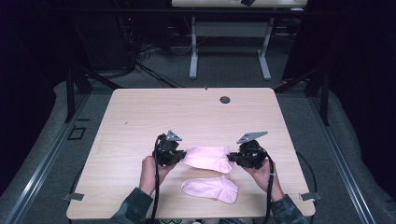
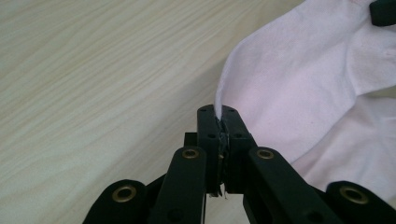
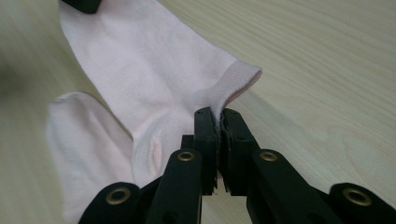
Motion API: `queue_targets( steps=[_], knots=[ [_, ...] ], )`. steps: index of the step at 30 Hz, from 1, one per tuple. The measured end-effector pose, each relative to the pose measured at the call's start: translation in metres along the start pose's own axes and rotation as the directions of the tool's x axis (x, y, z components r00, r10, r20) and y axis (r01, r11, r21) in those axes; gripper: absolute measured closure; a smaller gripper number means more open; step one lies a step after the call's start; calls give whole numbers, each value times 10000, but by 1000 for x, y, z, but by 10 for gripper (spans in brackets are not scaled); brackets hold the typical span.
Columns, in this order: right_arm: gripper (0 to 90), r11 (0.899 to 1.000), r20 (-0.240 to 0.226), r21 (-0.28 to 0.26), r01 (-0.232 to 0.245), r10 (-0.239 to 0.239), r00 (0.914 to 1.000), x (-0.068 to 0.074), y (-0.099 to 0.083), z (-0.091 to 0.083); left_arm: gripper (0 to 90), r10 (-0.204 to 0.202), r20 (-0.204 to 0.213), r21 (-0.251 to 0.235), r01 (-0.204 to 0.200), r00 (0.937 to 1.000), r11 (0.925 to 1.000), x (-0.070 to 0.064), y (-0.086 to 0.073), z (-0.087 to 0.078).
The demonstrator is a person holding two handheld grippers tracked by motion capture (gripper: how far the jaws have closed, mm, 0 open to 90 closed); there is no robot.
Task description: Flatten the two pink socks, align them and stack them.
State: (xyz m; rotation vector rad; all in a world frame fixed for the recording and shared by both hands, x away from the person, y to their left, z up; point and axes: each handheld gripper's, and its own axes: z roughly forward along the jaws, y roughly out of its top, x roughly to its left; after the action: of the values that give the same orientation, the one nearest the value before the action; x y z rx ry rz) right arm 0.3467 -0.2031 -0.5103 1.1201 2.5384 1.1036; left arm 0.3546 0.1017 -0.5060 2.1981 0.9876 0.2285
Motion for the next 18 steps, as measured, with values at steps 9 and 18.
queue_targets(
  steps=[9, 18],
  knots=[
    [856, 9998, -608, 65, 177, -173, 9980, 23, -20, -30, 884, -126, 702, -20, 128, 9975, 9999, -21, -21, -20],
    [854, 9979, -723, 641, 14, 32, 9974, 29, -52, -17, 884, -249, 1105, 586, 185, 9936, 9981, -33, -53, -2]
  ],
)
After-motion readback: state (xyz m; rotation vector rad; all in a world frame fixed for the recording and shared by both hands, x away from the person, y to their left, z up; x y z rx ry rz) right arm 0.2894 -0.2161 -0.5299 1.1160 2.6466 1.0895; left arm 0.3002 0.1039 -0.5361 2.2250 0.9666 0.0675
